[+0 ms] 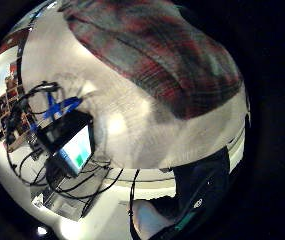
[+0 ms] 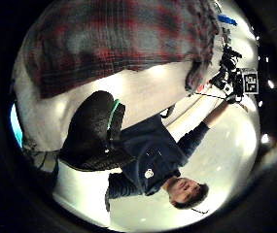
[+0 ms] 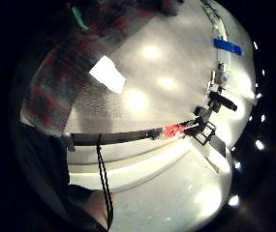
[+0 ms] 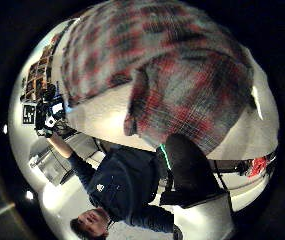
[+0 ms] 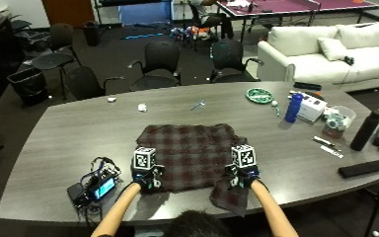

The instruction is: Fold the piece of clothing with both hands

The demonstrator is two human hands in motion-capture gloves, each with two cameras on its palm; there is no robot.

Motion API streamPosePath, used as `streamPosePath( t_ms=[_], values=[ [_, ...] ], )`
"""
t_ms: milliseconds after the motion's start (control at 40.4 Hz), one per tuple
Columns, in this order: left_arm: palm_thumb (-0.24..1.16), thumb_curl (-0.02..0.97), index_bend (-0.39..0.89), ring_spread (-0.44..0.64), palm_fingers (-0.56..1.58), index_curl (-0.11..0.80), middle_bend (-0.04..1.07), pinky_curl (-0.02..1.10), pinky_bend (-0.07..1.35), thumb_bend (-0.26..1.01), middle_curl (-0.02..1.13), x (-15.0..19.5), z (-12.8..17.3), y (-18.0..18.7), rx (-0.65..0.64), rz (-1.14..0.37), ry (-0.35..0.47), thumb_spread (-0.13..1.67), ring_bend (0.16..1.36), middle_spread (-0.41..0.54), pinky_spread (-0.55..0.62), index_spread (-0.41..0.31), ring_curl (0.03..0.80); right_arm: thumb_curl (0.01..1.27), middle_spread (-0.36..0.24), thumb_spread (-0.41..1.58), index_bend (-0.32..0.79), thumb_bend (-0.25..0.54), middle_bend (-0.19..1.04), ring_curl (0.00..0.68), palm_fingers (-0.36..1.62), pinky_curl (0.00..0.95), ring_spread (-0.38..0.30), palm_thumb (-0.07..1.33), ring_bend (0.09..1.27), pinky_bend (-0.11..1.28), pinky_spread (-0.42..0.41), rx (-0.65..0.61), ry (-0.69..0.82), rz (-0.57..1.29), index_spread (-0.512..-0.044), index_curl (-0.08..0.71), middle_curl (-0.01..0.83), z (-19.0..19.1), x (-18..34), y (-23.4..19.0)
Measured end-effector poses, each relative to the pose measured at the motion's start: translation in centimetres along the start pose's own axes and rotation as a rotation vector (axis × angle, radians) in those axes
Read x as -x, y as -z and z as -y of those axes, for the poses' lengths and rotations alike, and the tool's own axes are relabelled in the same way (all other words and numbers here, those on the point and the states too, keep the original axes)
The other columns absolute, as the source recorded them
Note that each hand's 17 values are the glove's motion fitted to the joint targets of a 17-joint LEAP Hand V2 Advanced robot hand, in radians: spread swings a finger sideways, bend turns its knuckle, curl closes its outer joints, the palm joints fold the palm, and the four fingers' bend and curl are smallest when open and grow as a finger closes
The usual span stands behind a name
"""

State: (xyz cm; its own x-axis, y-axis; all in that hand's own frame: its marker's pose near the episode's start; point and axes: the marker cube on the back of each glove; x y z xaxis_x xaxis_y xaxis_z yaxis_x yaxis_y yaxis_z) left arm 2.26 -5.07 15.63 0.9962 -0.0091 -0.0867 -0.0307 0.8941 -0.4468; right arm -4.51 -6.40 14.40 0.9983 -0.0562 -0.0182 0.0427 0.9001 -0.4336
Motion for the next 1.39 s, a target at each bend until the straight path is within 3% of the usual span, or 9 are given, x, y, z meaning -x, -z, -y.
streamPosePath(
  t_ms=[248, 396, 545, 620, 694, 843, 1090, 1264, 1388],
  values=[
    [0.39, 0.290, 0.18, 0.40, 0.20, 0.295, 0.25, 0.27, 0.37, 0.00, 0.26, 0.6, 2.5, -3.4, -0.015, 0.017, 0.022, 1.08, 0.54, 0.165, 0.32, -0.047, 0.215, 0.31, -0.061, 1.06, 0.09, 0.069, 0.23, 0.306, 0.31, 0.340, -0.003, 0.58, 0.49, 0.59, 0.180, -0.018, -0.114, -0.113, -0.265, 0.158, 0.328, 3.0, -0.1, -3.1],
    [0.47, 0.317, 0.33, 0.38, 0.35, 0.361, 0.29, 0.25, 0.26, 0.02, 0.29, 0.9, 2.7, -3.8, -0.098, -0.020, 0.095, 1.10, 0.44, 0.089, 0.31, -0.083, 0.188, 0.34, -0.068, 1.03, 0.08, 0.058, 0.23, 0.314, 0.33, 0.350, -0.018, 0.65, 0.50, 0.63, 0.152, -0.113, -0.035, -0.108, -0.279, 0.151, 0.344, 3.6, 0.3, -2.9],
    [0.56, 0.335, 0.40, 0.31, 0.58, 0.406, 0.34, 0.25, 0.21, 0.04, 0.34, 0.2, 2.7, -3.0, -0.272, -0.027, 0.070, 1.14, 0.39, 0.006, 0.26, -0.129, 0.186, 0.38, -0.127, 1.00, 0.18, 0.077, 0.21, 0.337, 0.74, 0.332, -0.157, 0.78, 0.61, 0.60, -0.026, -0.188, 0.014, -0.060, -0.318, 0.190, 0.351, 3.7, 0.3, -2.9],
    [0.61, 0.344, 0.40, 0.27, 0.66, 0.415, 0.35, 0.25, 0.19, 0.05, 0.35, -0.3, 2.4, -3.0, -0.271, -0.025, 0.040, 1.16, 0.38, -0.035, 0.22, -0.148, 0.191, 0.39, -0.147, 0.99, 0.16, 0.068, 0.20, 0.348, 0.80, 0.332, -0.185, 0.81, 0.61, 0.58, -0.077, -0.271, 0.016, -0.081, -0.319, 0.212, 0.359, 3.8, 0.4, -2.8],
    [0.67, 0.355, 0.40, 0.23, 0.75, 0.428, 0.37, 0.26, 0.18, 0.07, 0.38, -0.4, 1.9, -3.1, -0.241, -0.023, 0.033, 1.18, 0.37, -0.076, 0.18, -0.169, 0.207, 0.42, -0.171, 0.97, 0.21, 0.092, 0.22, 0.374, 1.12, 0.336, -0.226, 0.89, 0.65, 0.58, -0.196, -0.321, -0.019, -0.128, -0.306, 0.248, 0.377, 3.7, 0.4, -3.0],
    [0.71, 0.366, 0.39, 0.16, 0.86, 0.444, 0.38, 0.27, 0.17, 0.07, 0.40, 0.1, 1.3, -3.0, -0.226, -0.012, 0.064, 1.20, 0.33, -0.141, 0.09, -0.199, 0.225, 0.43, -0.199, 0.97, 0.23, 0.097, 0.22, 0.408, 1.27, 0.355, -0.254, 0.97, 0.64, 0.57, -0.300, -0.284, -0.071, -0.240, -0.283, 0.318, 0.408, 2.5, 0.3, -3.3],
    [0.73, 0.366, 0.35, 0.03, 0.96, 0.462, 0.42, 0.28, 0.14, 0.04, 0.45, -0.5, -3.1, -2.3, -0.216, 0.009, -0.064, 1.25, 0.28, -0.202, -0.01, -0.222, 0.256, 0.45, -0.240, 0.97, 0.17, 0.045, 0.29, 0.432, 1.30, 0.363, -0.269, 0.99, 0.65, 0.55, -0.362, -0.304, 0.020, -0.229, -0.274, 0.362, 0.457, 0.4, -0.8, -2.0],
    [0.74, 0.380, 0.35, -0.02, 0.99, 0.478, 0.43, 0.27, 0.12, 0.02, 0.47, -1.0, -4.9, -2.0, -0.211, -0.079, -0.321, 1.24, 0.25, -0.214, -0.04, -0.232, 0.274, 0.48, -0.244, 0.92, 0.16, 0.003, 0.30, 0.439, 1.28, 0.366, -0.270, 1.00, 0.65, 0.56, -0.377, -0.272, 0.067, -0.238, -0.274, 0.373, 0.474, -3.6, -1.3, 0.8],
    [0.77, 0.422, 0.35, -0.06, 1.02, 0.495, 0.45, 0.26, 0.12, 0.01, 0.49, -1.5, -9.2, 1.1, -0.268, -0.143, -0.404, 1.18, 0.26, -0.217, -0.05, -0.235, 0.292, 0.50, -0.243, 0.88, 0.16, -0.016, 0.30, 0.444, 1.27, 0.368, -0.271, 1.01, 0.65, 0.56, -0.381, -0.261, 0.049, -0.276, -0.274, 0.380, 0.483, -7.5, -0.8, 5.2]
  ],
)
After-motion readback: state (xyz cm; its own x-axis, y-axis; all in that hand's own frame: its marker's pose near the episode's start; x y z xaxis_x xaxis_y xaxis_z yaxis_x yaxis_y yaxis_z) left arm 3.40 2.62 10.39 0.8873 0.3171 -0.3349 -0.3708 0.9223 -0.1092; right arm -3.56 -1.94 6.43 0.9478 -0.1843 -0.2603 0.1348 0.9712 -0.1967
